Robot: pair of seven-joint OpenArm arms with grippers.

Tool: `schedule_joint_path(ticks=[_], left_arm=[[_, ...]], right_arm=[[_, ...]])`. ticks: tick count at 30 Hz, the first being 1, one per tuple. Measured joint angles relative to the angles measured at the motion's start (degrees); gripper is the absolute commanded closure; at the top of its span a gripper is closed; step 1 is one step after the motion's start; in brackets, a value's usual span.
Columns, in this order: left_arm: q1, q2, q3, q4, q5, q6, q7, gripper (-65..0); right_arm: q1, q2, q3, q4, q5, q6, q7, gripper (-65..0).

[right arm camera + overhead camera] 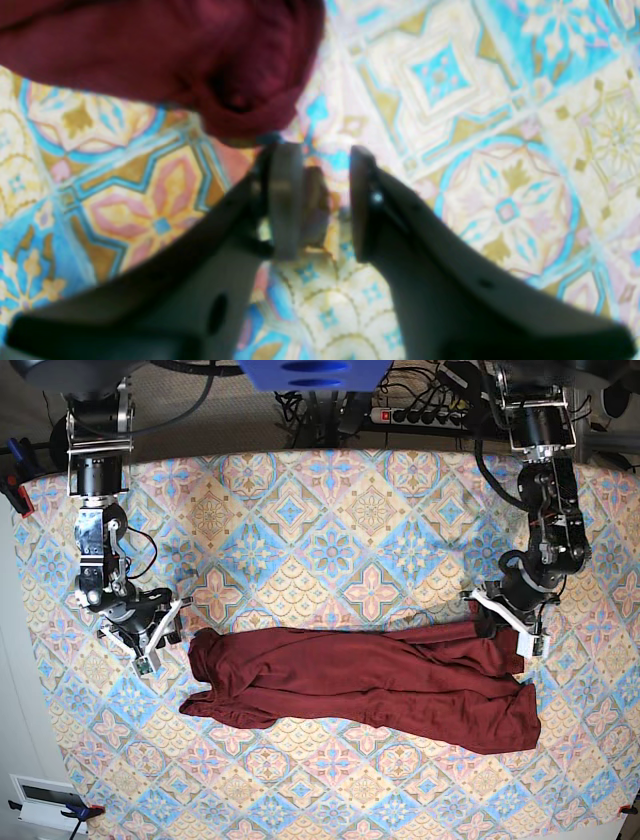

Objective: Layout the t-shirt on the table in an organized manner, then fold the t-shirt properly
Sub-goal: 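Grasp the shirt edge with the right gripper and pull it outward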

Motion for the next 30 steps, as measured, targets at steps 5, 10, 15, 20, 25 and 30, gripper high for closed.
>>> schedule_joint_path(ticks=[5, 10, 15, 20, 25, 30], left_arm=[[5.4, -5.5, -4.4, 6.0, -6.9, -1.1, 0.3, 0.0], [7.1, -6.4, -8.1, 6.9, -9.1, -2.3, 0.6, 0.0], [7.1, -6.4, -8.0, 6.7, -9.2, -2.4, 0.6, 0.0], [7.1, -6.4, -7.9, 6.1, -9.2, -2.4, 0.6, 0.0], [7.1, -6.4, -7.9, 6.1, -9.3, -2.4, 0.6, 0.0], [7.1, -6.4, -7.9, 6.1, -9.2, -2.4, 0.6, 0.0]], right_arm=[[0.0, 0.0, -0.5, 0.7, 0.5, 0.1, 0.0, -29.5], [-0.7, 0.0, -10.6, 4.6, 0.3, 0.3, -0.2, -30.6], [-4.2, -0.2, -13.2, 11.6, 1.3, 0.9, 0.6, -30.6], [-3.7, 0.1, -13.2, 8.0, 0.4, 0.2, 1.3, -30.7], [-4.2, 0.1, -13.2, 4.3, 0.2, 0.2, 3.2, -30.7], [-1.0, -2.5, -13.2, 3.1, 0.2, -0.2, 3.8, -30.7]])
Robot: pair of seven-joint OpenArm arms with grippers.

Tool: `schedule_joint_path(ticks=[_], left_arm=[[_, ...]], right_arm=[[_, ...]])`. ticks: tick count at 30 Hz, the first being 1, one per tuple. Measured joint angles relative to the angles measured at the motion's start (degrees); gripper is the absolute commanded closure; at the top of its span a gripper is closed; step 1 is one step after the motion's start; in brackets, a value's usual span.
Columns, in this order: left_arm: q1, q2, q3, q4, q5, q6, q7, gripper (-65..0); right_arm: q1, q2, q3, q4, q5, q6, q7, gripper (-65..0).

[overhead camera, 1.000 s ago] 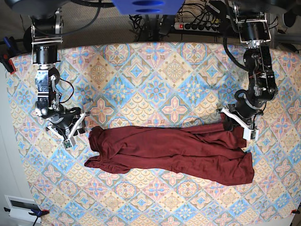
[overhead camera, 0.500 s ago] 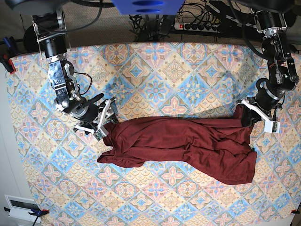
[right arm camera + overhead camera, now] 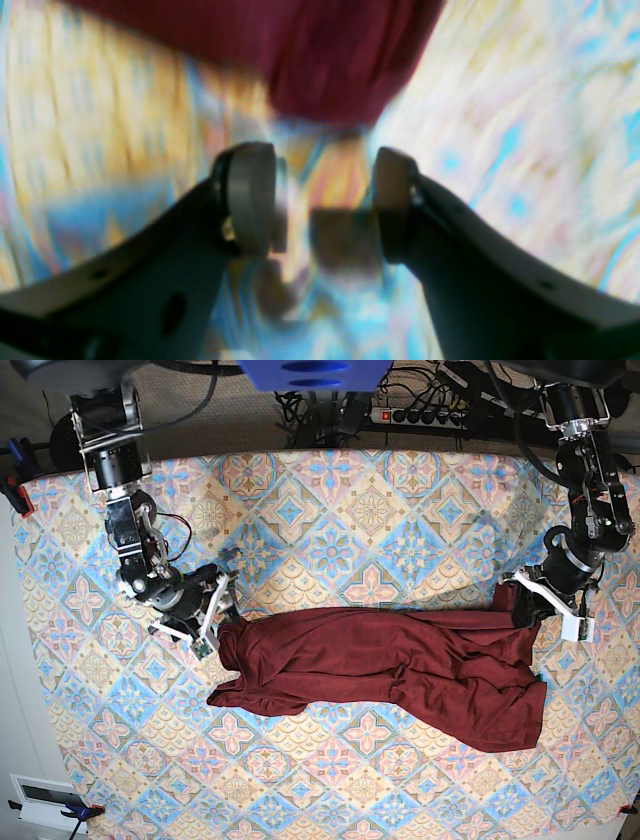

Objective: Layout the t-shirt on the table in an organized manner, then fold the t-shirt properly
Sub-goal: 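Grasp the shirt edge with the right gripper and pull it outward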

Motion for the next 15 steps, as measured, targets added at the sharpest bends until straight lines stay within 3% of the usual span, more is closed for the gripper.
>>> schedule_joint_path(ticks=[4, 15], left_arm=[[0.0, 0.0, 0.0, 0.0, 0.0, 0.0, 0.0, 0.0], [0.0, 0.0, 0.0, 0.0, -0.1, 0.0, 0.0, 0.0]], right_arm=[[0.3, -2.3, -0.4, 0.0, 0.2, 1.0, -0.4, -30.7], [6.9, -1.8, -1.8, -11.1, 0.1, 0.2, -0.5, -30.6]])
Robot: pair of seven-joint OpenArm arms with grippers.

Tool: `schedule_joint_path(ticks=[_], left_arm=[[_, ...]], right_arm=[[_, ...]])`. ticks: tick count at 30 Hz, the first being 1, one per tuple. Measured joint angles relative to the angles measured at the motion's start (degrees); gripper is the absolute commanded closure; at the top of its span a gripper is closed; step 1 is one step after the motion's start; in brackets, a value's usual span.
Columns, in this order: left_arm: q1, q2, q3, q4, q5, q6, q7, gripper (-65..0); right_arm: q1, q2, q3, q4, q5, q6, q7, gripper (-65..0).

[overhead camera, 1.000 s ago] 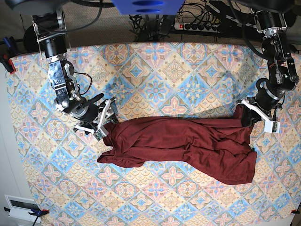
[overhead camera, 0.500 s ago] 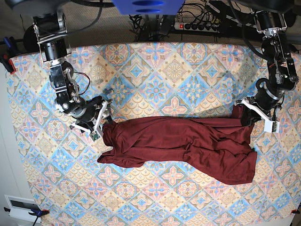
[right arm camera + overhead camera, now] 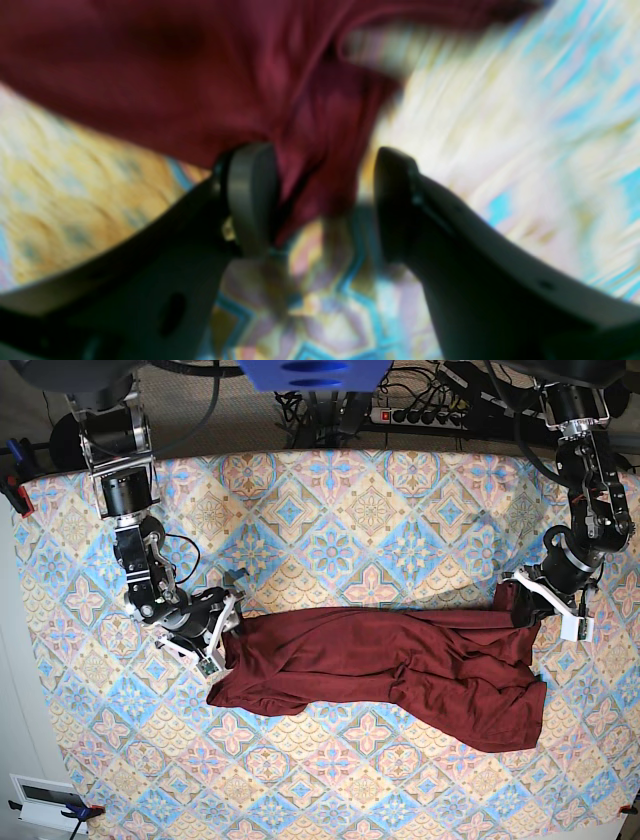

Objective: Layout the t-shirt on the table in an organized manner, then fold the t-shirt properly
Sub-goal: 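Grasp the shirt edge with the right gripper and pull it outward, then spread the shirt with the right gripper and regrasp with the left gripper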

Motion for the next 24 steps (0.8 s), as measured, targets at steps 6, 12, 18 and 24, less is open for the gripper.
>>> schedule_joint_path(ticks=[6, 12, 18, 24], left_arm=[[0.0, 0.0, 0.0, 0.0, 0.1, 0.0, 0.0, 0.0], [-0.1, 0.0, -0.1, 0.0, 0.0, 0.0, 0.0, 0.0], [-0.3, 0.0, -0.3, 0.0, -0.4, 0.0, -0.1, 0.0], [-0.3, 0.0, -1.6, 0.1, -1.3, -0.5, 0.0, 0.0]], right_arm=[[2.1, 0.0, -4.7, -3.5, 0.6, -0.1, 2.4, -23.0], [1.6, -0.3, -2.8, -2.9, 1.2, 0.9, 2.1, 0.0], [0.7, 1.0, 11.4, 3.1, 0.1, 0.4, 2.0, 0.0], [0.4, 5.8, 17.3, 11.6, 1.0, 1.2, -3.0, 0.0]])
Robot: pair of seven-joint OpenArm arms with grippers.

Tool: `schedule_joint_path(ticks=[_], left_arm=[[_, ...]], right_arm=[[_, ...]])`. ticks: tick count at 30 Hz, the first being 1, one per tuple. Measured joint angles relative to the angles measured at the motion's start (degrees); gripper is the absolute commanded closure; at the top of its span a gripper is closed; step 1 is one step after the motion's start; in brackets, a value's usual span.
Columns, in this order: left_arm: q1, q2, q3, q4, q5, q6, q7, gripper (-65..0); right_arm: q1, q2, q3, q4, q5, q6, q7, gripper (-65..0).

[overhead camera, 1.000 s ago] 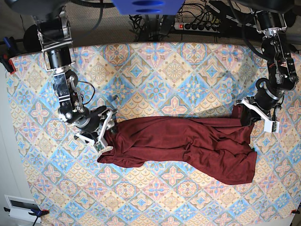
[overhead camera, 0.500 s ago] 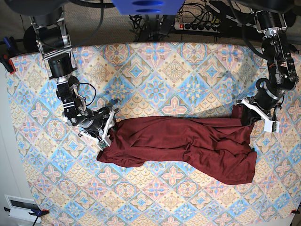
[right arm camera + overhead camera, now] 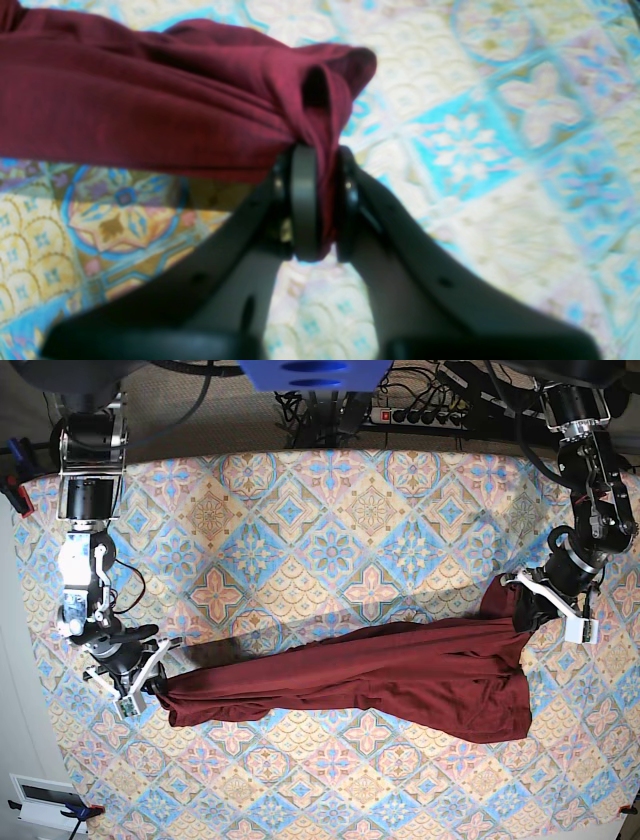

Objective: Layout the t-shirt on the table in an organized manner, then fold the t-shirt properly
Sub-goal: 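Spread the shirt with the right gripper and regrasp with the left gripper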

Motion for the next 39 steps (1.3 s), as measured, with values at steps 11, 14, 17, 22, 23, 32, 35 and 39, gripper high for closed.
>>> schedule_joint_path(ticks=[11, 14, 17, 22, 23, 32, 35, 39], left_arm=[[0.9, -7.3, -0.2, 1.0, -17.9, 0.1, 0.1, 0.0], [2.7, -9.6, -0.2, 3.5, -19.7, 0.1, 0.2, 0.0], [5.1, -10.4, -4.0, 6.3, -22.8, -0.4, 0.2, 0.0], [7.1, -10.8, -15.1, 6.8, -28.7, -6.9, 6.2, 0.0], [6.9, -11.0, -16.9, 6.8, -29.1, -7.1, 6.5, 0.0], [-6.2, -7.5, -7.8, -4.4, -12.3, -6.8, 5.5, 0.0], [-11.2, -3.1, -4.4, -10.6, -5.1, -6.4, 5.1, 0.0], [-18.5, 2.3, 0.7, -18.3, 4.9, -6.6, 5.0, 0.0]], right_arm=[[-9.0, 6.7, 6.0, 17.4, 0.8, 0.0, -11.3, 0.0], [-12.4, 9.4, 6.6, 23.6, 0.4, 1.2, -11.0, 0.0], [-18.0, 9.0, 7.6, 29.7, -0.5, 8.3, -13.8, 0.0], [-27.9, 9.3, 16.2, 35.5, 1.1, 12.9, -11.7, 0.0], [-29.3, 9.1, 17.6, 35.2, 1.4, 13.9, -12.0, 0.0], [-17.4, 8.8, 11.4, 26.3, 0.1, 13.7, -13.2, 0.0], [-12.9, 8.0, 7.9, 21.6, -1.2, 13.6, -13.8, 0.0], [-6.7, 4.3, 5.5, 17.2, -0.9, 13.3, -12.0, 0.0]])
